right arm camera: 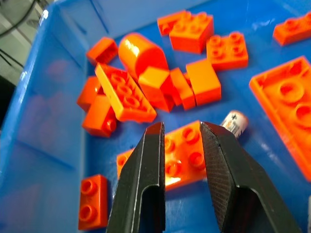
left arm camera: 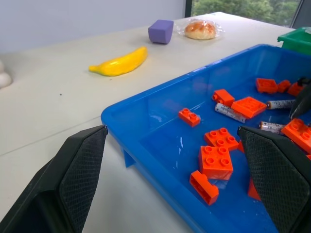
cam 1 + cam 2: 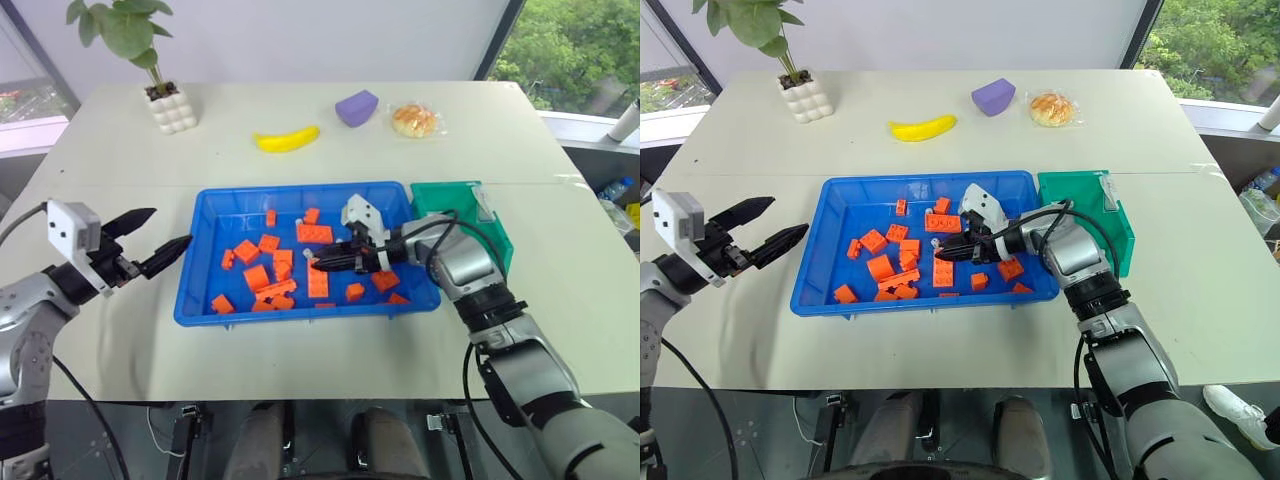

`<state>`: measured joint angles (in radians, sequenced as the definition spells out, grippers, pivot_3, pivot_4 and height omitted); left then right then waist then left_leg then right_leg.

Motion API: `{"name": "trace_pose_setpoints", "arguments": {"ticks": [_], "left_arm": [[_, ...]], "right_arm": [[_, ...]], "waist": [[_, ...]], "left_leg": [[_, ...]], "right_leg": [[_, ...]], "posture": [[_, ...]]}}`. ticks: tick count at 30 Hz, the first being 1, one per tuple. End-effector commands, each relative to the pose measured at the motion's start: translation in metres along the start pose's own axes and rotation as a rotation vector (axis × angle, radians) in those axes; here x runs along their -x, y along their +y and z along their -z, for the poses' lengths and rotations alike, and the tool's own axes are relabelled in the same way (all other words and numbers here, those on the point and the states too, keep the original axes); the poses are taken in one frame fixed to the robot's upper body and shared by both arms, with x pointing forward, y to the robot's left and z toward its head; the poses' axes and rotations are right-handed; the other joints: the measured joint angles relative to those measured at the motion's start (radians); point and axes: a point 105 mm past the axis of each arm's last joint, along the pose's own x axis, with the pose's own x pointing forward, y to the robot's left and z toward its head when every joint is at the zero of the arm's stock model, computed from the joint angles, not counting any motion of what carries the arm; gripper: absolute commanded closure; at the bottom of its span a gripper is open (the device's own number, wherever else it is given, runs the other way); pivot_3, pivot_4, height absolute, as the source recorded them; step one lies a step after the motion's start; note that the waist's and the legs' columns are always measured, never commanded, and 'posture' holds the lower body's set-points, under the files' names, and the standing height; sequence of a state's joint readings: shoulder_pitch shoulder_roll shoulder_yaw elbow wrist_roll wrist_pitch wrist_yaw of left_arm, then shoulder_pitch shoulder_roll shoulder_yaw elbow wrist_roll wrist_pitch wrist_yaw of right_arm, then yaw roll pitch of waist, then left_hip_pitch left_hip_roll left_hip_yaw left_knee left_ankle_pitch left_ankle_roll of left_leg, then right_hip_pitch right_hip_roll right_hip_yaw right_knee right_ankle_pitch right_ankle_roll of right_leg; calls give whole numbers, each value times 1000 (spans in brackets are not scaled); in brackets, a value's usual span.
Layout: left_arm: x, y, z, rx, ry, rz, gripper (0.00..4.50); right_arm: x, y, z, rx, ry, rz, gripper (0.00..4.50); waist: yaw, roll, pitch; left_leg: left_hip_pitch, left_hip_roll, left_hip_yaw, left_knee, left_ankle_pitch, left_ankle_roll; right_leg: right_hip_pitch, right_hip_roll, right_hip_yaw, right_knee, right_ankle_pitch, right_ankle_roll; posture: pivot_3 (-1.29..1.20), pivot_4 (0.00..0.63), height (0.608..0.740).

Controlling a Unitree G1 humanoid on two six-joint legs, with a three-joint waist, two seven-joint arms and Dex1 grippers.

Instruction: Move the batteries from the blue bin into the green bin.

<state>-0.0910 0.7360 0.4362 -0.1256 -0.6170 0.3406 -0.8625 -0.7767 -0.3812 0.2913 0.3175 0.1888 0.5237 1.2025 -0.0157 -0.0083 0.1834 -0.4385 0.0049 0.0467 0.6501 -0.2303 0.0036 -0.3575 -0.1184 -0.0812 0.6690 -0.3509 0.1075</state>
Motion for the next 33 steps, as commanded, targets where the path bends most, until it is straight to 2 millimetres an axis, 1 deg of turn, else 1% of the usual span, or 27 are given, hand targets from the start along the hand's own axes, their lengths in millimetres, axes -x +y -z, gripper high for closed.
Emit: {"name": "trace_pose_setpoints", "arguments": {"ticks": [1, 8, 12, 15, 18, 22, 24, 26, 29, 31, 33], "left_arm": [[2, 1, -10, -43, -29, -14, 0], [2, 2, -9, -45, -27, -18, 0], [3, 2, -9, -48, -26, -20, 0], [3, 2, -9, -50, -25, -21, 0], [4, 2, -8, -49, -23, -21, 0], [3, 2, -8, -49, -23, -18, 0], [2, 2, -8, -48, -23, -15, 0], [1, 2, -7, -47, -22, -13, 0], [-3, 3, -7, -50, -24, -8, 0], [-4, 3, -8, -52, -28, -6, 0], [-4, 3, -9, -54, -30, -6, 0]], "right_arm": [[2, 1, 3, 3, 8, -4, 4447], [4, -1, 2, 9, 6, 13, 4447], [9, 7, 8, -13, 31, -32, 4447], [21, 20, 18, -47, 66, -90, 4447], [32, 24, 17, -41, 75, -95, 4447], [46, 21, 13, -14, 92, -63, 4447], [51, 16, 13, 6, 105, -28, 4447], [51, 8, 8, 18, 84, 14, 4447], [40, -7, -13, 46, 6, 102, 4447], [32, -10, -26, 51, -42, 123, 4447], [27, -9, -35, 54, -67, 124, 4447]], "waist": [[0, 0, 0], [1, 0, 0], [3, 0, 0], [5, 0, 0], [4, -1, 0], [2, -1, 0], [2, -1, 0], [4, -1, 0], [2, -1, 0], [1, -1, 0], [0, -1, 0]], "left_leg": [[0, 0, 0, 0, 0, 0], [0, 0, 0, 0, 0, 0], [0, 0, 0, 0, 0, 0], [0, 0, 0, 0, 0, 0], [0, 0, -1, 0, 0, 0], [0, 0, 0, 0, 0, 0], [0, 0, 0, 0, 0, 0], [0, 0, 0, 0, 0, 0], [0, 0, 0, 0, 0, 0], [0, 0, 0, 0, 0, 0], [0, 0, 0, -1, 0, 0]], "right_leg": [[0, 0, 0, 0, 0, 0], [0, 0, 0, 0, 0, 0], [0, 0, 0, 0, 0, 0], [1, 0, 0, 0, 0, 0], [1, 0, 0, 0, 0, 0], [1, 0, 0, -1, 0, 0], [0, 0, 0, -1, 0, 0], [1, 0, 0, -1, 0, 0], [1, 0, 0, -1, 0, 0], [0, 0, 0, -1, 0, 0], [0, 0, 0, -1, 0, 0]], "posture": [[0, 150, 739], [0, 150, 739], [0, 150, 739], [0, 150, 739], [0, 150, 739], [0, 150, 739], [0, 150, 739], [0, 150, 739], [0, 150, 739], [0, 150, 739], [0, 150, 739]]}}
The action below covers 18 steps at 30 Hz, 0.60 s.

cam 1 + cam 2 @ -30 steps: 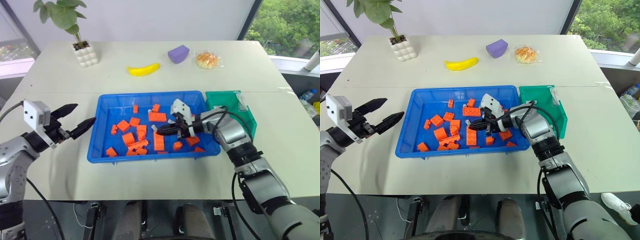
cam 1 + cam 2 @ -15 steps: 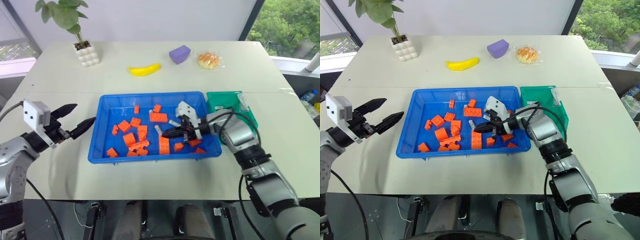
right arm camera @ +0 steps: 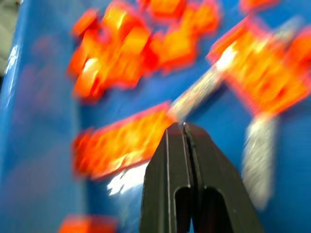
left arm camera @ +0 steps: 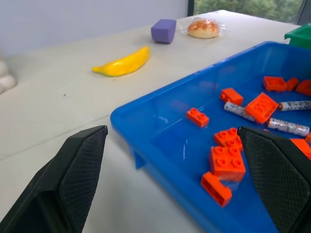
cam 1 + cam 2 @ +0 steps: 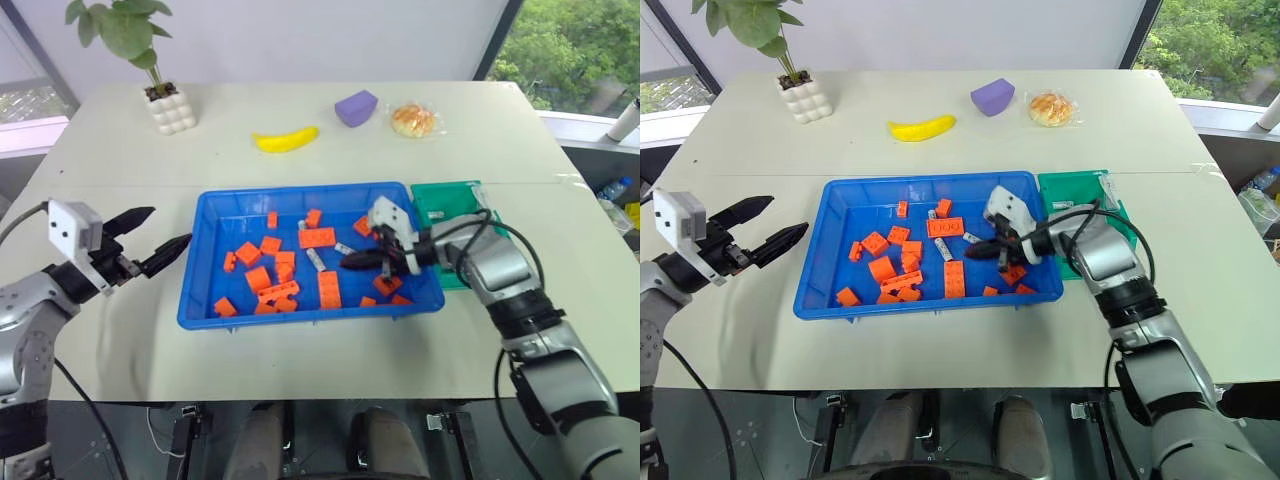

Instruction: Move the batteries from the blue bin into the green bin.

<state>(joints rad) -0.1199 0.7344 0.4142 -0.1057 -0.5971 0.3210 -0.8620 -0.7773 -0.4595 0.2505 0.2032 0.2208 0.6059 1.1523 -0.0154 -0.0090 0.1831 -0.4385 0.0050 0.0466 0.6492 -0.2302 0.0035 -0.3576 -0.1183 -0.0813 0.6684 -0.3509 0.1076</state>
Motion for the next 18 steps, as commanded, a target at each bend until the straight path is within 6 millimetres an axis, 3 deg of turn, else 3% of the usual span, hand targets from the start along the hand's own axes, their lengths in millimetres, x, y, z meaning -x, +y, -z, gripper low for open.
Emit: {"name": "trace_pose_setpoints", "arguments": {"ticks": [1, 5, 6, 8, 15, 18], "left_arm": [[2, 3, -8, -37, -27, -15, 0], [3, 4, -9, -43, -31, -29, 0], [3, 4, -10, -44, -33, -34, 0], [4, 5, -10, -45, -37, -44, 0], [3, 5, -9, -37, -59, -74, 0], [0, 5, -9, -37, -80, -100, 0]], "right_arm": [[-3, 0, -27, 30, -76, 25, 4447], [-10, 9, -36, 29, -78, 24, 4447], [-10, 10, -37, 27, -69, 31, 4232], [-10, 14, -39, 22, -50, 46, 3695], [-6, 28, -58, -4, -44, 99, 218], [-8, 32, -55, -49, -33, 119, 61]], "waist": [[0, 0, 0], [3, 0, 0], [3, 0, 0], [3, 0, 0], [1, 0, 0], [1, 0, 0]], "left_leg": [[0, 0, 0, 0, 0, 0], [0, 0, 0, 0, 0, 0], [0, 0, 0, 0, 0, 0], [0, 0, 0, 0, 0, 0], [0, 0, 0, 0, 0, 0], [0, 0, 0, 0, 0, 0]], "right_leg": [[0, 0, 0, 0, 0, 0], [0, 0, 0, 0, 0, 0], [0, 0, 0, 0, 0, 0], [0, 0, 0, 0, 0, 0], [0, 0, 0, 0, 0, 0], [0, 0, 0, 0, 0, 0]], "posture": [[0, 150, 739], [0, 150, 739], [0, 150, 739], [0, 150, 739], [0, 150, 739], [0, 150, 739]]}}
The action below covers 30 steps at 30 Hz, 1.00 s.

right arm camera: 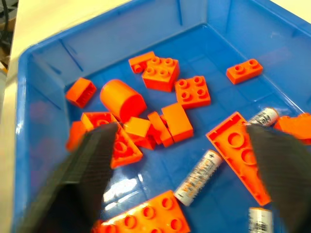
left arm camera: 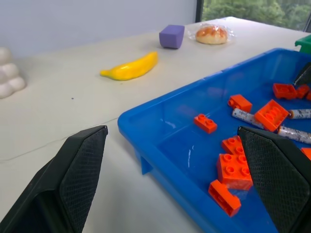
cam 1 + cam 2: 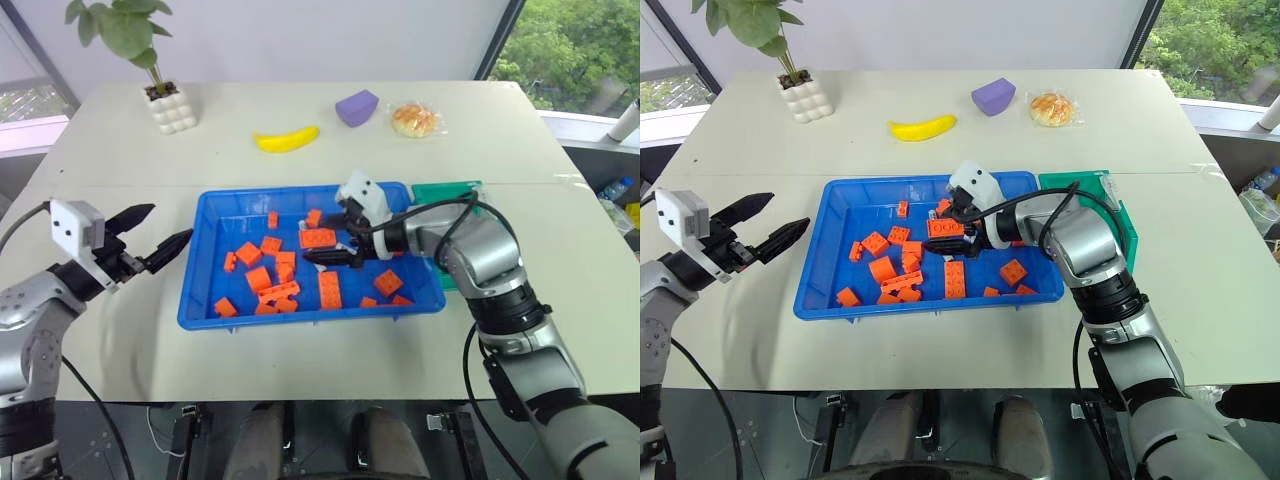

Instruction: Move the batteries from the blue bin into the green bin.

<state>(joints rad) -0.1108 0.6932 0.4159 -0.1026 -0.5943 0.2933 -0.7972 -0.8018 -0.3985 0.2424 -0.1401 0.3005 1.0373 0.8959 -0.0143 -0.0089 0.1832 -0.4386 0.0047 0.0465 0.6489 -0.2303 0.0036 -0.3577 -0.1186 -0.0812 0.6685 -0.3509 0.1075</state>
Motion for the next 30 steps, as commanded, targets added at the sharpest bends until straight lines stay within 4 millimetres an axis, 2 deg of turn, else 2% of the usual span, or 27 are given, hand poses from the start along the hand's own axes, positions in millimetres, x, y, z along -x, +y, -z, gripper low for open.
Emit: {"name": "trace_pose_setpoints", "arguments": {"ticks": [1, 7, 15, 21, 23, 25, 30], "left_arm": [[-1, 2, -14, -59, -59, -39, 0], [-9, 7, -17, -84, -102, -101, 0], [-10, 9, -16, -93, -108, -110, 0], [-11, 9, -19, -99, -117, -105, 0], [-11, 5, -22, -88, -121, -75, 0], [-10, -8, -22, -57, -98, 15, 0], [1, -29, -17, -14, 11, 188, 0]], "right_arm": [[3, 6, -13, -7, -38, 31, 61], [-1, 1, 3, -125, -19, 108, 61], [-8, 5, 19, -164, 11, 111, 61], [-28, 5, 35, -145, 53, 117, 61], [-34, 4, 40, -127, 71, 120, 61], [-38, 3, 45, -119, 85, 122, 61], [-43, 2, 53, -99, 105, 124, 61]], "waist": [[0, 0, 0], [3, 0, 0], [-1, 0, 0], [-1, 0, 0], [-2, 0, 0], [-1, 0, 0], [-4, 0, 0]], "left_leg": [[0, 0, 0, 0, 0, 0], [0, -1, 0, 0, 0, 0], [0, 0, 0, 0, 0, 0], [0, 0, 0, 0, 0, 0], [0, 0, 0, 0, 0, 0], [0, 0, 0, 0, 0, 0], [0, 0, 0, 0, 0, 0]], "right_leg": [[0, 0, 0, 0, 0, 0], [1, 0, 0, 0, 0, 0], [0, 0, 0, 0, 0, 0], [0, 0, 0, 0, 0, 0], [0, 0, 0, 0, 0, 0], [0, 0, 0, 0, 0, 0], [0, 0, 0, 0, 0, 0]], "posture": [[0, 150, 739], [0, 150, 739], [0, 150, 739], [0, 150, 739], [0, 150, 739], [0, 150, 739], [0, 150, 739]]}}
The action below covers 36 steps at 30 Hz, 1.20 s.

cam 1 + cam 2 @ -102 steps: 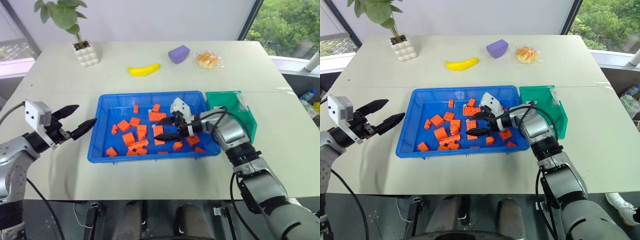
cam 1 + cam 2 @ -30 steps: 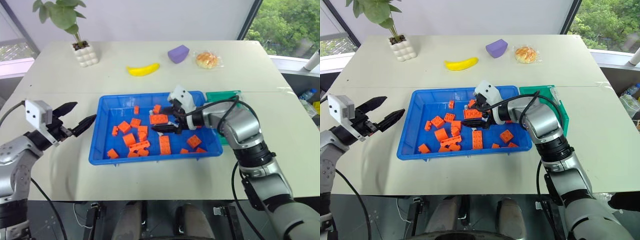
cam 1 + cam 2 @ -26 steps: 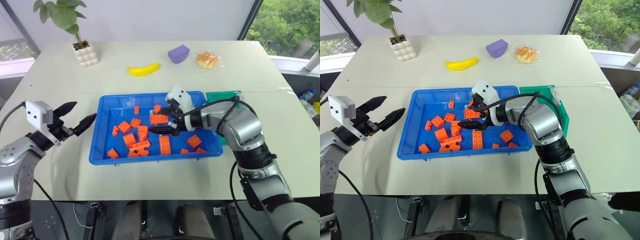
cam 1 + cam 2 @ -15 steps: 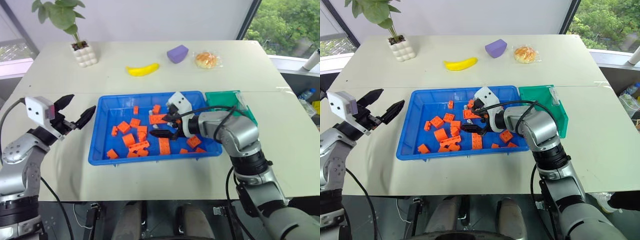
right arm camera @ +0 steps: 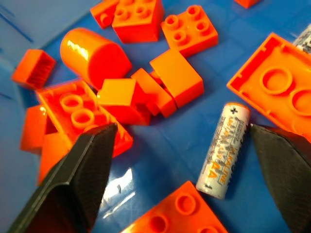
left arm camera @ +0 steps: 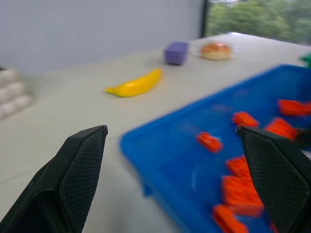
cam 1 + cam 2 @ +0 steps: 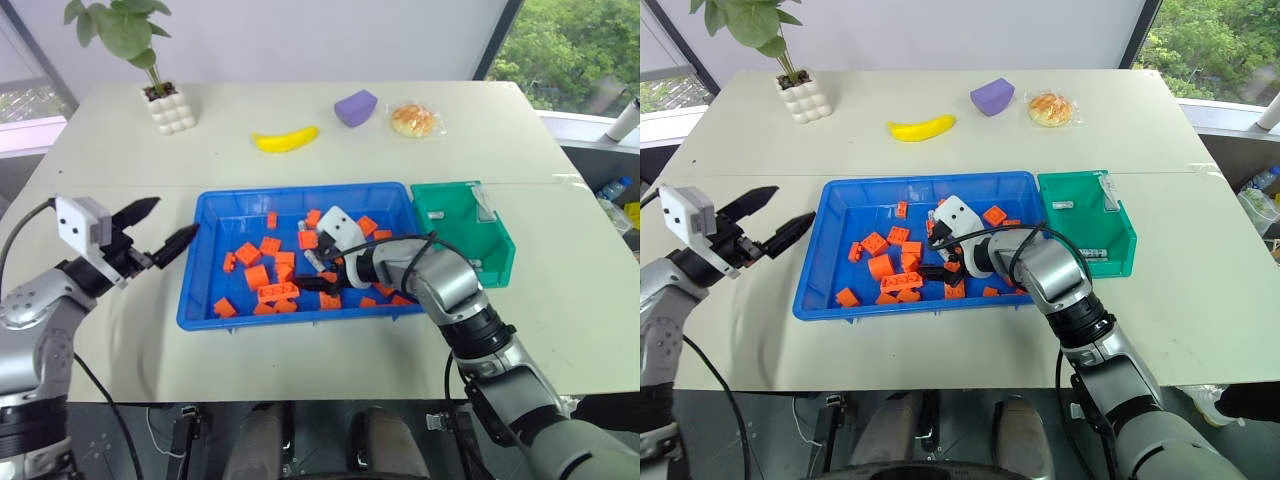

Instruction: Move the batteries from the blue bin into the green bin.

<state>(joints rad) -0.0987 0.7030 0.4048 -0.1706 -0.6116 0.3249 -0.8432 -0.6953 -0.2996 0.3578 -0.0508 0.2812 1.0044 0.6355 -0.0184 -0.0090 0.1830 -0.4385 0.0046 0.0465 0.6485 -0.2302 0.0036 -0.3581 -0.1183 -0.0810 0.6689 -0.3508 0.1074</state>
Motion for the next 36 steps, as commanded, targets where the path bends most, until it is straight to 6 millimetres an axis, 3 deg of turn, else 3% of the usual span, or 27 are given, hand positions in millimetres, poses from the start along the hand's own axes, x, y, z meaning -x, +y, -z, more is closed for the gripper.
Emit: {"name": "trace_pose_setpoints", "arguments": {"ticks": [1, 8, 25, 27, 30, 35, 36], "left_arm": [[4, -15, -9, 8, 27, 117, 0], [13, -34, -2, 67, 148, 276, 0], [12, -39, 0, 43, 204, 347, 0], [11, -40, -3, 34, 202, 354, 0], [9, -41, -9, 17, 185, 363, 0], [8, -46, -15, 1, 183, 391, 0], [8, -48, -15, 1, 185, 400, 0]], "right_arm": [[-3, 1, 2, 16, 1, -3, 61], [-3, -2, 7, 28, 13, 11, 61], [-2, -13, 17, 52, 37, 58, 61], [-3, -12, 20, 61, 47, 52, 568], [-4, -9, 24, 77, 63, 36, 1677], [-4, -8, 26, 114, 71, 36, 4116], [-4, -9, 25, 122, 69, 43, 4398]], "waist": [[0, 0, 0], [2, 0, 0], [2, 0, 0], [3, 0, 0], [2, 0, 0], [2, 0, 0], [2, 0, 0]], "left_leg": [[0, 0, 0, 0, 0, 0], [0, 0, 0, 0, 0, 0], [0, 0, 0, 0, 0, 0], [0, 0, 0, 0, 0, 0], [0, 0, 0, 0, 0, 0], [0, 0, 0, 0, 0, 0], [0, 0, 0, 0, 0, 0]], "right_leg": [[0, 0, 0, 0, 0, 0], [0, 0, 0, 0, 0, 0], [0, 0, 0, 0, 0, 0], [0, 0, 0, 0, 0, 0], [0, 0, 0, 0, 0, 0], [0, 0, 0, 0, 0, 0], [0, 0, 0, 0, 0, 0]], "posture": [[0, 150, 739], [0, 150, 739], [0, 150, 739], [0, 150, 739], [0, 150, 739], [0, 150, 739], [0, 150, 739]]}}
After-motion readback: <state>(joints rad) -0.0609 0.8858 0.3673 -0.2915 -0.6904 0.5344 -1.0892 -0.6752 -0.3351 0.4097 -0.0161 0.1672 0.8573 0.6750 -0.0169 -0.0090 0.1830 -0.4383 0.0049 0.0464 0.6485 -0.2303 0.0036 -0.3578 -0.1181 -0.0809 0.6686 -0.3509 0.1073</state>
